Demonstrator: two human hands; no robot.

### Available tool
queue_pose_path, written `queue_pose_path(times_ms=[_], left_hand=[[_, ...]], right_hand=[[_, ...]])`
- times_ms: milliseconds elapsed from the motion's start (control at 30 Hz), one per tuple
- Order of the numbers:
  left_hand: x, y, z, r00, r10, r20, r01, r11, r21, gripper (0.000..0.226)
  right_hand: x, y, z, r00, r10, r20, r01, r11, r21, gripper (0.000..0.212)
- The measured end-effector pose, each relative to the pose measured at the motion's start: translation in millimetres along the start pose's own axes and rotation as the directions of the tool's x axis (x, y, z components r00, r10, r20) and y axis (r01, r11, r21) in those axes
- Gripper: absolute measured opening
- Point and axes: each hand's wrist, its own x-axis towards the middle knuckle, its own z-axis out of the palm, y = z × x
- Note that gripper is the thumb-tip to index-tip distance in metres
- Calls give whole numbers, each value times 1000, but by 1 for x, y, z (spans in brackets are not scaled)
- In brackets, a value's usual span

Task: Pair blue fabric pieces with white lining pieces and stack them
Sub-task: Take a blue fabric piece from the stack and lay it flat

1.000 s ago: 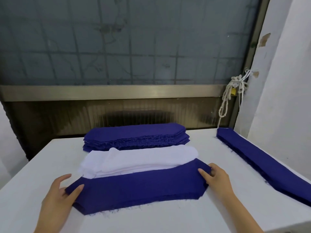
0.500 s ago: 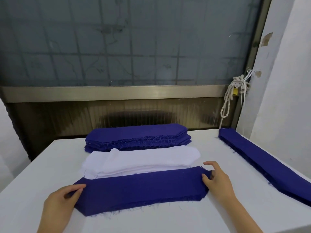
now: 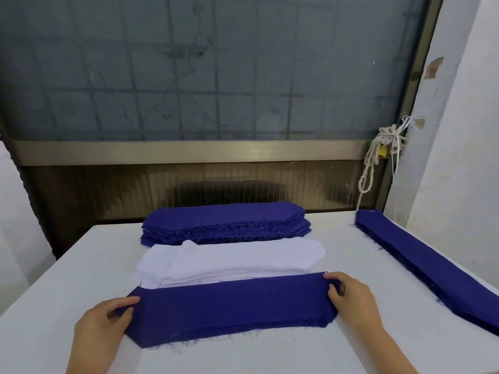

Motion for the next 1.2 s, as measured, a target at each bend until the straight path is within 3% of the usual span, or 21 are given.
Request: queue_pose_path(times_ms=[700,967,1100,1200], left_hand=[[0,-5,1,997,8,-82,-8,1000,-4,32],[-1,-9,-1,995,47,-93,-43,998,50,41],[-1,-9,-3,993,90,-77,-81,990,117,35],[-2,-4,-3,985,169,-30,-160,969,190,39]], right_hand=[[1,6,6,999,-3,-44,-1,996,-87,32],[3,8,7,998,-5,-57,-1,995,-102,31],[1,9,7,997,-5,-80,-1,996,-86,29],[0,6,5,985,-81,-153,59,988,-143,27]])
